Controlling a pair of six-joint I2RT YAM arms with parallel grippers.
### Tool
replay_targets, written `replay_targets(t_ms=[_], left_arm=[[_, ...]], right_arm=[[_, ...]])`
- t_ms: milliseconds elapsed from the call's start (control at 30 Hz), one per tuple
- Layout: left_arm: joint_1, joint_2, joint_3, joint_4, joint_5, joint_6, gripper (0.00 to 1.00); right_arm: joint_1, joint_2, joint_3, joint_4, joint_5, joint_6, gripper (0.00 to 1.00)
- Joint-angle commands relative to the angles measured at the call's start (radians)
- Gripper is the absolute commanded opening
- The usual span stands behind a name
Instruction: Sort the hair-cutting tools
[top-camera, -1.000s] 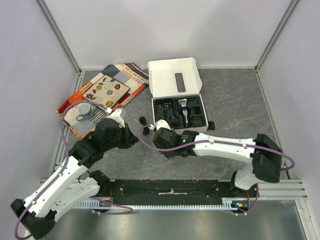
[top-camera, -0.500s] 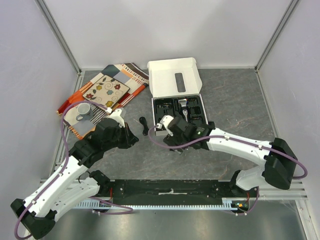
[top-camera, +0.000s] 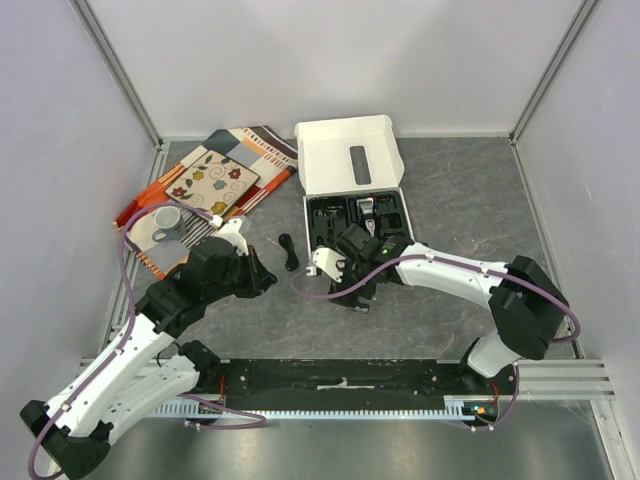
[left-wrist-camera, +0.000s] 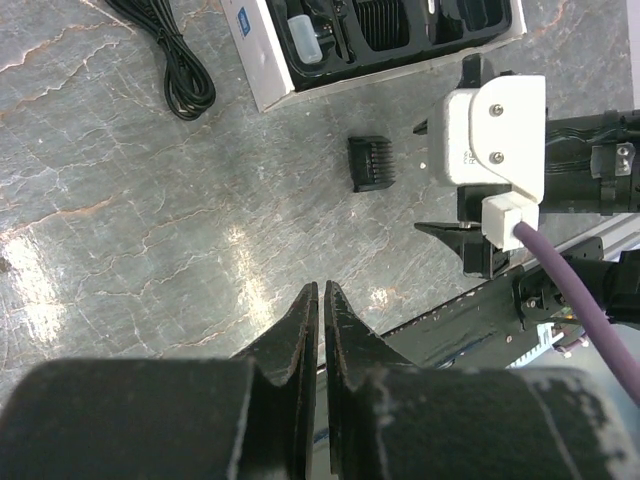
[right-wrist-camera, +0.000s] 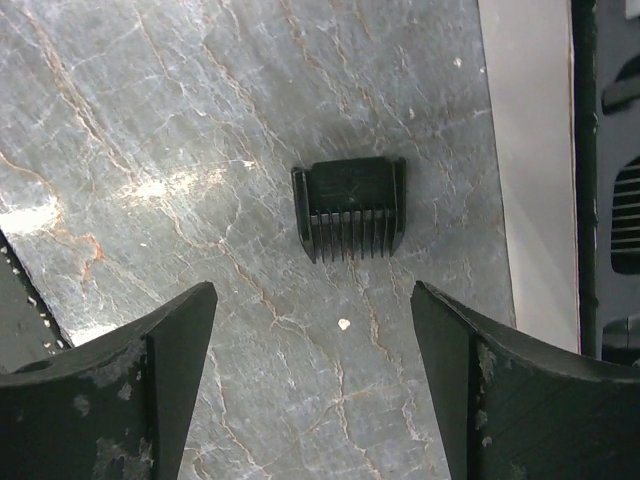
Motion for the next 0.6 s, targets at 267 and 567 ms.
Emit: replay_targets(t_ms=[267,567], left_arm=[[0.001,-0.042,0.013,-0.006,0.025,0.029,0.11],[0.001,-0.026,0.000,0.000,0.026,0.034,0.11]], right_arm=[[-0.006,0.142,0.102,0.021,-0.069,-0.116,0.94],[-0.030,0.194,0.119,0.063,-0.061,-0.104,0.92]])
